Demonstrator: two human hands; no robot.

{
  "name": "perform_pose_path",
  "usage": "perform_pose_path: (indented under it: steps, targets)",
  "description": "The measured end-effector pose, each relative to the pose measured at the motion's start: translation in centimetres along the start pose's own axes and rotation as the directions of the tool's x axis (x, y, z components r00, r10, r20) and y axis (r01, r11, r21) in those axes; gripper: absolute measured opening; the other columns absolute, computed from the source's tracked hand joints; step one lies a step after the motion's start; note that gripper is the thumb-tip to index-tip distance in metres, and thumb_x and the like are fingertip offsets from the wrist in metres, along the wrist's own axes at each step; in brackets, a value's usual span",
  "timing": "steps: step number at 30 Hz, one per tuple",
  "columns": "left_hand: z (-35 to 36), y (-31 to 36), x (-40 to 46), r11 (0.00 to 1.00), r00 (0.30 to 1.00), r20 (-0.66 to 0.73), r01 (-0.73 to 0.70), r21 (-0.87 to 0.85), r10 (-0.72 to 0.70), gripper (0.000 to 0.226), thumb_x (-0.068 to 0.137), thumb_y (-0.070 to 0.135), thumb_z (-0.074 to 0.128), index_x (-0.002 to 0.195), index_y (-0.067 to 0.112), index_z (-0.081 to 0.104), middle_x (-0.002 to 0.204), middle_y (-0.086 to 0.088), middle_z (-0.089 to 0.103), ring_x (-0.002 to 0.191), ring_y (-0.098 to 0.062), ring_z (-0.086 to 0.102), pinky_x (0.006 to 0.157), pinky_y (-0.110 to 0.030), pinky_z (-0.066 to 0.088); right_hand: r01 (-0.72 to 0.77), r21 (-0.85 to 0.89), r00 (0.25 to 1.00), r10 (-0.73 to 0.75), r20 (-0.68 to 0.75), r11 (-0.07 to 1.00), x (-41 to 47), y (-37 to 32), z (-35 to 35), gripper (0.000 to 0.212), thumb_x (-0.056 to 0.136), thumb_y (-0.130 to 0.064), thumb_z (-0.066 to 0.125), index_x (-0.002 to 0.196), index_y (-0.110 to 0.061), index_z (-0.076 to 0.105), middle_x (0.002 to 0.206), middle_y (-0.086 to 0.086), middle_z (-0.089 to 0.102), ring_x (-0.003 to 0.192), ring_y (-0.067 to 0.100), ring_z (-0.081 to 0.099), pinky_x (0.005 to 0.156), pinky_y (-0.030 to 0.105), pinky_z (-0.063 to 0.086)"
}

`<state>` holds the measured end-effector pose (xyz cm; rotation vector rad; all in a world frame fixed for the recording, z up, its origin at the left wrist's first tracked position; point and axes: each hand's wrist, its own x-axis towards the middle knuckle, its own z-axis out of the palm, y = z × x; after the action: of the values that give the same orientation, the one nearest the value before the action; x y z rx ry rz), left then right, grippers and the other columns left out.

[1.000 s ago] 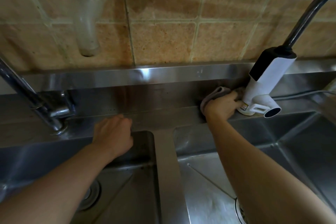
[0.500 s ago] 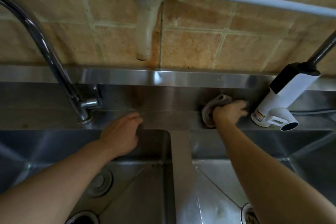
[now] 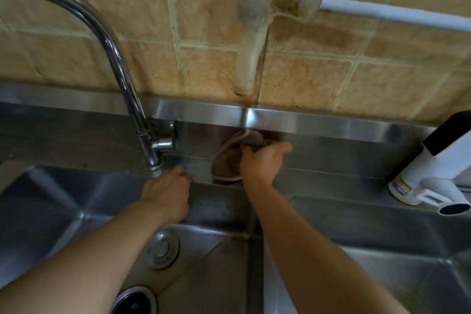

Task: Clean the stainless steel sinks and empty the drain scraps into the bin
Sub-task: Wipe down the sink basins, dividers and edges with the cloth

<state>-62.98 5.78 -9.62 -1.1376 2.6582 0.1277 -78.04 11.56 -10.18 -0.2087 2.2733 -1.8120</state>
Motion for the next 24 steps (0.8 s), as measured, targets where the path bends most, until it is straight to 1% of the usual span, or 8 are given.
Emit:
perform_pose_path:
  steps: [5, 9, 11, 13, 16, 20, 22, 24]
  targets:
    - [0.6, -0.3, -0.3, 0.999, 1.0, 0.006, -0.022, -0.036, 0.022, 0.061, 0.082, 0.017, 0.058, 0.14, 0.023, 0.039, 0.14, 0.005, 0.034, 0.129, -0.019, 0.04, 0.099, -0.036, 0.043, -0.009, -0.027, 0.981, 0.004, -0.192, 1.0, 3.5, -0.5, -5.7, 0.035, 0.078, -0.005, 0.07, 0.091, -0.016, 0.04, 0.113, 0.016, 0.055, 0.102, 0.032, 0.056, 0.094, 0.045, 0.047]
    - [0.8, -0.3, -0.3, 0.996, 0.998, -0.008, -0.059, -0.072, 0.059, 0.061, 0.08, 0.022, 0.064, 0.137, 0.02, 0.042, 0.136, 0.002, 0.036, 0.126, -0.021, 0.041, 0.096, -0.036, 0.043, 0.016, -0.04, 0.938, -0.028, -0.345, 0.999, 3.5, -0.7, -5.8, 0.033, 0.084, -0.001, 0.062, 0.112, -0.004, 0.045, 0.127, 0.017, 0.043, 0.104, 0.033, 0.052, 0.092, 0.033, 0.04]
    - [0.9, -0.5, -0.3, 0.993, 0.995, -0.003, -0.099, -0.06, 0.099, 0.064, 0.08, 0.023, 0.066, 0.138, 0.019, 0.04, 0.135, 0.0, 0.035, 0.125, -0.022, 0.04, 0.096, -0.035, 0.042, 0.019, -0.08, 0.94, -0.045, -0.337, 0.997, 2.1, -1.1, -3.0, 0.034, 0.088, -0.003, 0.058, 0.117, -0.002, 0.04, 0.132, 0.017, 0.035, 0.104, 0.038, 0.05, 0.091, 0.038, 0.04]
    - [0.8, -1.3, -0.2, 0.986, 0.989, 0.007, -0.148, -0.082, 0.149, 0.067, 0.081, 0.02, 0.065, 0.141, 0.019, 0.035, 0.138, -0.001, 0.032, 0.127, -0.022, 0.037, 0.098, -0.035, 0.041, 0.07, -0.132, 0.961, -0.102, -0.255, 0.989, 0.1, -1.5, 0.1, 0.035, 0.088, -0.006, 0.057, 0.118, -0.002, 0.038, 0.134, 0.016, 0.03, 0.103, 0.041, 0.049, 0.09, 0.043, 0.041]
    - [0.7, -3.6, -0.5, 0.962, 0.979, -0.022, -0.205, -0.178, 0.204, 0.071, 0.081, 0.013, 0.063, 0.144, 0.022, 0.031, 0.145, 0.002, 0.03, 0.132, -0.021, 0.036, 0.102, -0.036, 0.04, 0.189, -0.173, 0.965, -0.215, -0.148, 0.967, -1.8, -1.5, 2.3, 0.035, 0.084, -0.002, 0.057, 0.114, -0.001, 0.039, 0.133, 0.019, 0.028, 0.103, 0.041, 0.048, 0.091, 0.041, 0.04]
    - [0.9, -7.8, -0.8, 0.967, 0.974, -0.091, -0.217, -0.129, 0.207, 0.067, 0.08, 0.012, 0.063, 0.142, 0.02, 0.036, 0.144, 0.001, 0.034, 0.13, -0.02, 0.039, 0.104, -0.034, 0.039, 0.264, -0.282, 0.883, -0.349, -0.314, 0.922, 0.2, -2.5, -0.9, 0.041, 0.083, 0.002, 0.055, 0.123, -0.001, 0.043, 0.134, 0.021, 0.031, 0.111, 0.04, 0.045, 0.095, 0.037, 0.035]
    - [1.0, -9.1, -0.6, 0.975, 0.976, -0.083, -0.206, -0.088, 0.199, 0.072, 0.08, 0.015, 0.063, 0.144, 0.021, 0.031, 0.145, 0.001, 0.033, 0.13, -0.02, 0.04, 0.105, -0.035, 0.037, 0.268, -0.415, 0.853, -0.414, -0.318, 0.87, 1.6, -3.0, -2.4, 0.041, 0.085, -0.002, 0.056, 0.125, -0.003, 0.047, 0.136, 0.022, 0.033, 0.115, 0.041, 0.043, 0.095, 0.041, 0.038]
    - [1.1, -9.9, -0.4, 0.975, 0.975, -0.072, -0.214, -0.063, 0.209, 0.075, 0.08, 0.017, 0.062, 0.146, 0.022, 0.027, 0.145, 0.002, 0.032, 0.128, -0.021, 0.041, 0.104, -0.034, 0.037, 0.323, -0.499, 0.815, -0.504, -0.286, 0.804, 1.9, -3.2, -1.8, 0.036, 0.084, -0.003, 0.053, 0.12, -0.001, 0.055, 0.13, 0.027, 0.041, 0.108, 0.045, 0.046, 0.087, 0.045, 0.041]
